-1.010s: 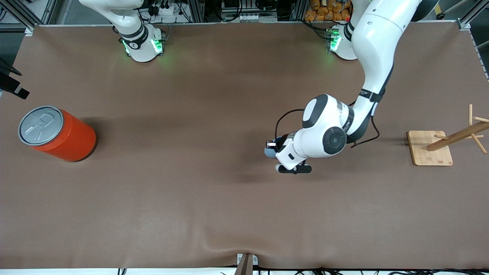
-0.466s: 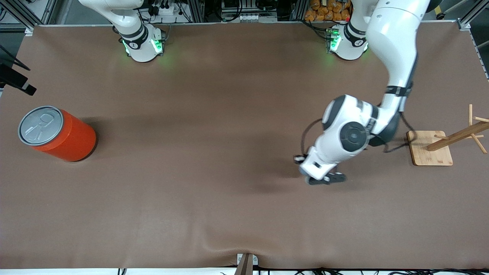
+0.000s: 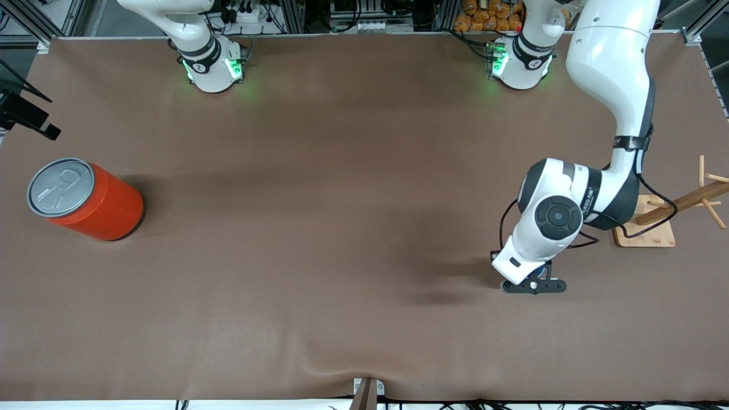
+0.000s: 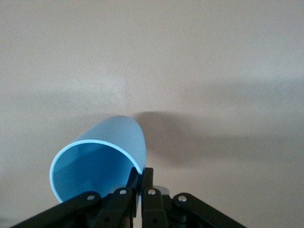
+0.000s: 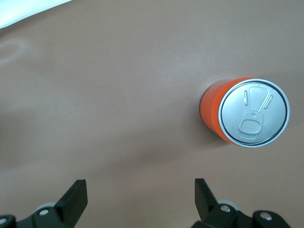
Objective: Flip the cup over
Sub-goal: 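Rotate the cup upright and lower it onto the table with the left gripper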
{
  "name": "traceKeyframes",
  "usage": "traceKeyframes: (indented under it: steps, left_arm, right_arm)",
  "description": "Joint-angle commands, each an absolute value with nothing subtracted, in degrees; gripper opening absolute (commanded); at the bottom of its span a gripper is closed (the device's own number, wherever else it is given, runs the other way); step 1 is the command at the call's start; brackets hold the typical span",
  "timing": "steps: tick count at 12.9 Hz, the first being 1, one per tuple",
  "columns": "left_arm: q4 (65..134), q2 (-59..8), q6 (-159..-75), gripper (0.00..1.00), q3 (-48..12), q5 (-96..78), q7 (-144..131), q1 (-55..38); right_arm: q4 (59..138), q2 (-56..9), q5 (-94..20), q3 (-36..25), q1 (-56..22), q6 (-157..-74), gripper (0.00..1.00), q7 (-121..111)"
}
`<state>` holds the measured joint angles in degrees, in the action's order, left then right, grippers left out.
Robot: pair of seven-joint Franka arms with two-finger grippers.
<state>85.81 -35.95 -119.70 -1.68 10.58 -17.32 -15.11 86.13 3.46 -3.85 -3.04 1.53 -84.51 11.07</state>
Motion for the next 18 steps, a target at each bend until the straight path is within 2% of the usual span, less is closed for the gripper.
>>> traceKeyframes:
  steps: [1,6,7,8,14,18]
  left_arm:
    - [88.94,-35.68,-119.88,0.0,-1.76,12.04,-11.36,-13.63]
    - [90.88,-35.16,-116.21,0.0,-2.46,8.98,-2.64,-10.99]
    - [90.7,-34.72,-115.06,0.55,-2.46,7.4,-2.55,-10.99]
    - [90.7,-34.11,-114.96,1.0,-2.37,5.99,-2.29,-10.9]
    - [90.53,-26.74,-114.79,1.0,-2.29,5.8,-2.55,-10.99]
    - [91.49,-14.28,-112.07,1.0,-2.29,2.49,-3.6,-5.74]
  right_arm:
    - [87.19,4.57,0.95,0.16,1.05,-84.55,1.0,10.37]
    - [87.27,4.57,1.76,0.97,1.58,-84.11,1.0,8.0]
    - [87.28,4.57,1.41,0.79,1.93,-84.11,1.0,7.91]
    - [87.36,4.57,1.32,0.7,2.11,-84.11,1.0,7.56]
    - [87.71,4.92,-1.21,-0.69,2.29,-84.11,1.0,5.63]
    - [87.8,4.92,-2.81,-1.49,2.02,-84.11,1.0,5.54]
